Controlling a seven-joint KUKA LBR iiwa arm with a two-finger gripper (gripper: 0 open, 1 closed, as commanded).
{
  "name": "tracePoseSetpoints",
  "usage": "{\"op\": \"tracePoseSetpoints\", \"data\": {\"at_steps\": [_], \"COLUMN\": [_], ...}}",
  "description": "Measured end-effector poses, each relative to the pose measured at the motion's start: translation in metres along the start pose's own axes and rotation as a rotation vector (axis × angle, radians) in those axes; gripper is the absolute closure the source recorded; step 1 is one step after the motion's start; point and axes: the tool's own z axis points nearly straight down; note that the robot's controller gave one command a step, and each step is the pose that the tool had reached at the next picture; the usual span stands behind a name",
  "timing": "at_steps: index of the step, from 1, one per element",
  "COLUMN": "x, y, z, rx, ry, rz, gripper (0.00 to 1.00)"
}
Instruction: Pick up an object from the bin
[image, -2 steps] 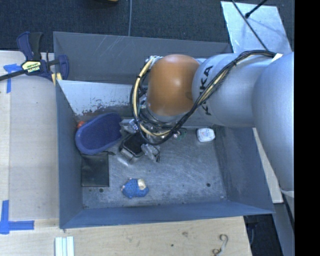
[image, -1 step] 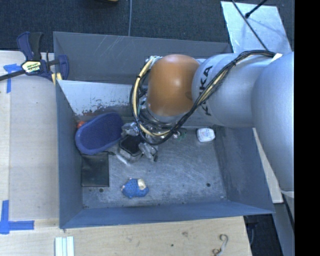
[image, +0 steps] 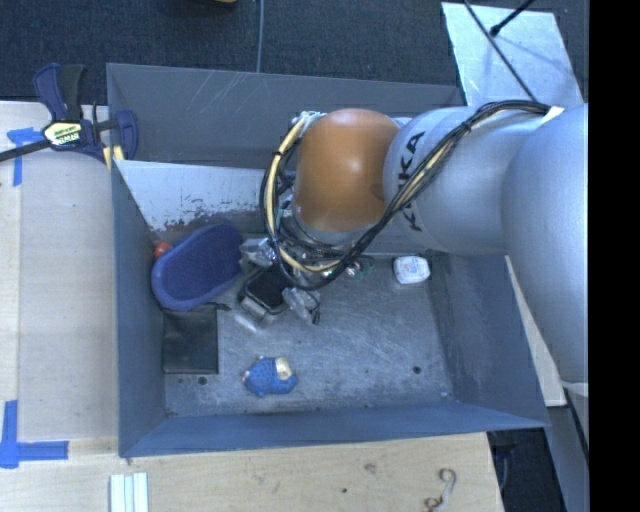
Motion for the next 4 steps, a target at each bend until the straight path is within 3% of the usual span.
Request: {"op": "tracePoseSetpoints", "data": {"at_steps": [1, 2, 3, 4], "x": [-0.040, -0.039, -0.030, -0.079], "y": [0.034, 0.033, 0.058, 0.113], "z": [0.001, 0.000, -0.100, -0.046], "rx": [0.012, 0.008, 0.004, 0.000], "ry": [0.015, 0.018, 0.002, 0.008], "rz": [-0.041, -0.034, 0.016, -0.258], "gripper": [0.00, 1.00, 1.00, 1.00]}}
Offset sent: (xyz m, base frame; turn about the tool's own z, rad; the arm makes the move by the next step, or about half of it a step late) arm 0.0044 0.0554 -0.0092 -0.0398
